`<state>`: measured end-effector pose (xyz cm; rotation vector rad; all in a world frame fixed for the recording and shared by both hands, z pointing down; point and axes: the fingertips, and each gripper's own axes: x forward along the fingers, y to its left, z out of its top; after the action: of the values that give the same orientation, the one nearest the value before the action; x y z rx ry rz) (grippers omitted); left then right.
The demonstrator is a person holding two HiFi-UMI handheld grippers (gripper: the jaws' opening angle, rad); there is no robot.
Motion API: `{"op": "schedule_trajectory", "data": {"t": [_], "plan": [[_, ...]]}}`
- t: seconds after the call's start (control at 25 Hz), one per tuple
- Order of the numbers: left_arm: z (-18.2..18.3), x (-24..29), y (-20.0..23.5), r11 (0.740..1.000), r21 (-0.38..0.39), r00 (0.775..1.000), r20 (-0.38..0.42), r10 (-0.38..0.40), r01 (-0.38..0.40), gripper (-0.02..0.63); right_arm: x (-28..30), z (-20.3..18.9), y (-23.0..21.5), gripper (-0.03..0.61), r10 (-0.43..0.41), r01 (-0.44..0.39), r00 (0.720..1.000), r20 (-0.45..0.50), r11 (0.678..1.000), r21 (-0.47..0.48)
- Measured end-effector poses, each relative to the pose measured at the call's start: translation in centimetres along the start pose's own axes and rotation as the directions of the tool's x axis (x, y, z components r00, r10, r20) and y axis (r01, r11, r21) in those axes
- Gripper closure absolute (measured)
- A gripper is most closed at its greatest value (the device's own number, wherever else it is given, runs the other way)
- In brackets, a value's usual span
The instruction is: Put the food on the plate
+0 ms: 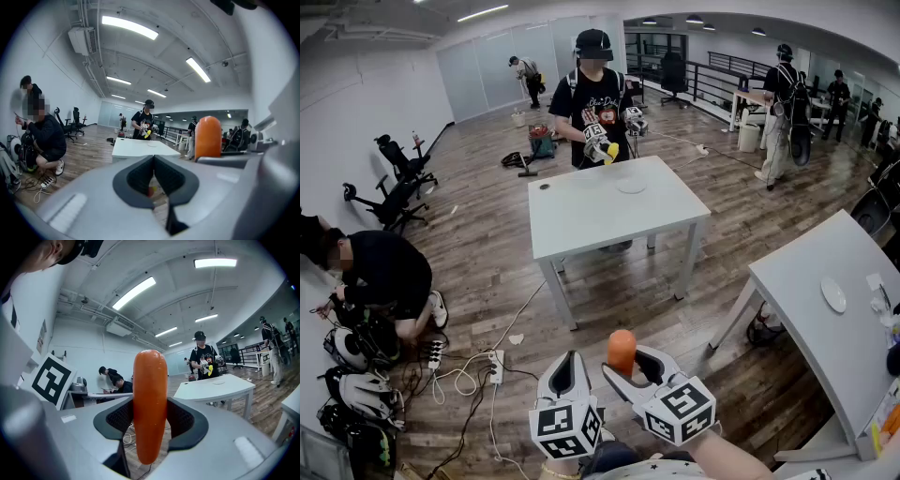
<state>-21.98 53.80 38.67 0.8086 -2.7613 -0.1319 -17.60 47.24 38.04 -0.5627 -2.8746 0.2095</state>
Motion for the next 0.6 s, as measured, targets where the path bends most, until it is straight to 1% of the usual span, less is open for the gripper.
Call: {"op": "schedule_trajectory", "data": {"t": [0.16, 0.28, 0.48, 0.6], "plan": [[-0.3, 0.2, -1.4, 1.000, 0.000, 1.000, 0.006, -0.009, 0.009, 0.606, -1.2, -0.2, -0.8, 0.365, -0.006, 0.006, 1.000, 0.011, 1.000, 0.000], [-0.4, 0.5, -3.1, 0.999, 0.002, 0.999, 0.010, -0.034, 0.034, 0.607, -2.4, 0.0, -1.8, 0.365, -0.027, 0.027, 0.999, 0.025, 1.000, -0.003], [-1.2, 1.5, -7.4, 0.995, 0.007, 0.995, 0.001, -0.102, 0.102, 0.607, -5.8, -0.2, -4.6, 0.366, -0.105, 0.105, 0.994, 0.030, 0.994, -0.014], [-1.9, 2.2, -10.4, 0.988, 0.013, 0.988, -0.011, -0.153, 0.153, 0.607, -8.4, -0.7, -6.9, 0.365, -0.172, 0.172, 0.985, 0.032, 0.985, -0.004]]}}
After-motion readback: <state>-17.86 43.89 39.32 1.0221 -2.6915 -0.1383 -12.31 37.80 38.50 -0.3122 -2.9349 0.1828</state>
